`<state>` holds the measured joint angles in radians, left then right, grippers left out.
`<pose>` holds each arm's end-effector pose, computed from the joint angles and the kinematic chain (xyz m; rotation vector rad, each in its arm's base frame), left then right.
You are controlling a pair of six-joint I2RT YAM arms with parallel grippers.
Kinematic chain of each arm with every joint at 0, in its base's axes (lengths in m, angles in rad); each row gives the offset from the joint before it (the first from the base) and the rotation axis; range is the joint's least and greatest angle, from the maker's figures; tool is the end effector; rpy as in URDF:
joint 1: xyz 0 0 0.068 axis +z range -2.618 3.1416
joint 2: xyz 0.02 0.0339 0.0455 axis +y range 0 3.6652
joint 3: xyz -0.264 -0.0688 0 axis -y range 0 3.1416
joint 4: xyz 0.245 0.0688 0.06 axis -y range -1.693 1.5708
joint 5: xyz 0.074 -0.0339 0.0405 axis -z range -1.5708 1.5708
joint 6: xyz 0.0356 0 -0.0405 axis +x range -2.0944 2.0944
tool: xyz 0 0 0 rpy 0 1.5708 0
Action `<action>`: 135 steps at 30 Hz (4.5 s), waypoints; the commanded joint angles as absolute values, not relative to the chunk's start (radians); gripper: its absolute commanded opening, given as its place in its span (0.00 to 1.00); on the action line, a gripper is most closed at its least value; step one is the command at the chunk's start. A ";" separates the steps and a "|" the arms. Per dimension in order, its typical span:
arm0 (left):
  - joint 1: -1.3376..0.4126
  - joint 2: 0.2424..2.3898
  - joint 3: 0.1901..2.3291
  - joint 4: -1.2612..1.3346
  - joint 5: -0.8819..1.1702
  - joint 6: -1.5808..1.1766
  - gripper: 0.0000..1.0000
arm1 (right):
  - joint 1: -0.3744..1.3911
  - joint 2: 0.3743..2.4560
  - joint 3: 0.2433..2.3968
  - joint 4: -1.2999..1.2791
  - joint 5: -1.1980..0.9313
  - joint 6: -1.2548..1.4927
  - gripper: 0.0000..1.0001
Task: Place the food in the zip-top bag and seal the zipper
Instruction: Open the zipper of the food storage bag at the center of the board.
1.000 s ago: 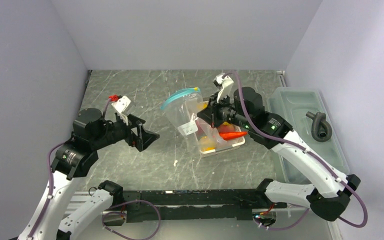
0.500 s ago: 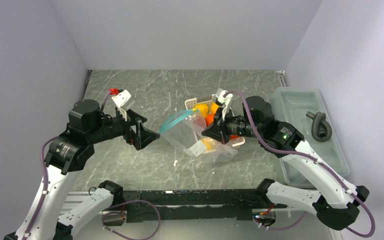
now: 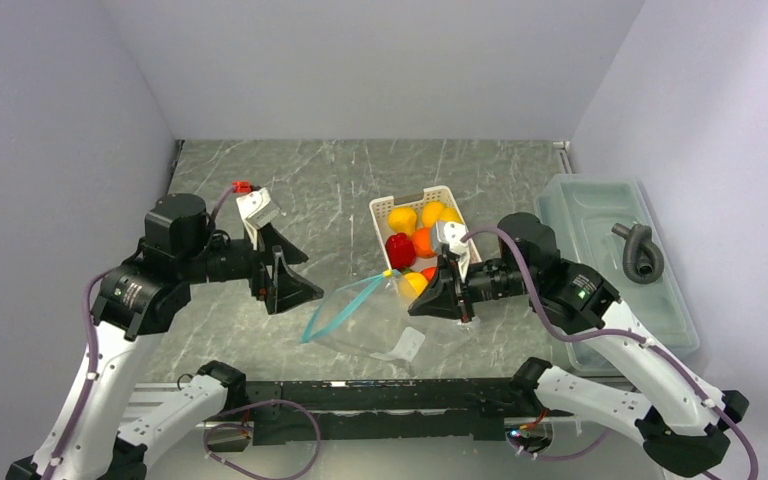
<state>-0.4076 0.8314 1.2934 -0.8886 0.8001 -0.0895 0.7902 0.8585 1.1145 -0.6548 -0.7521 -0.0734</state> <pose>0.1043 -0.0728 0.4306 0.8359 1.8474 -1.1118 0.0963 0.1318 0.3946 -1.3026 1.5844 1.1956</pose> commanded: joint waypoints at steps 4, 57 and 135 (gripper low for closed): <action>-0.410 0.818 1.279 -0.899 0.927 -0.052 0.97 | 0.788 0.843 1.090 -0.578 -0.908 -0.156 0.00; -0.411 0.805 1.166 -0.768 1.013 -0.102 0.00 | 0.790 0.968 1.197 -0.393 -0.948 0.117 0.00; -0.580 1.008 1.261 -1.022 -0.439 -0.628 0.00 | 1.078 1.838 1.900 -0.705 0.268 0.606 0.46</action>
<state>-0.5739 1.0447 1.2583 -1.0222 -0.3939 -0.6106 1.0695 1.8328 1.8545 -0.6849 0.2165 0.5999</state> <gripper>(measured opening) 0.012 0.518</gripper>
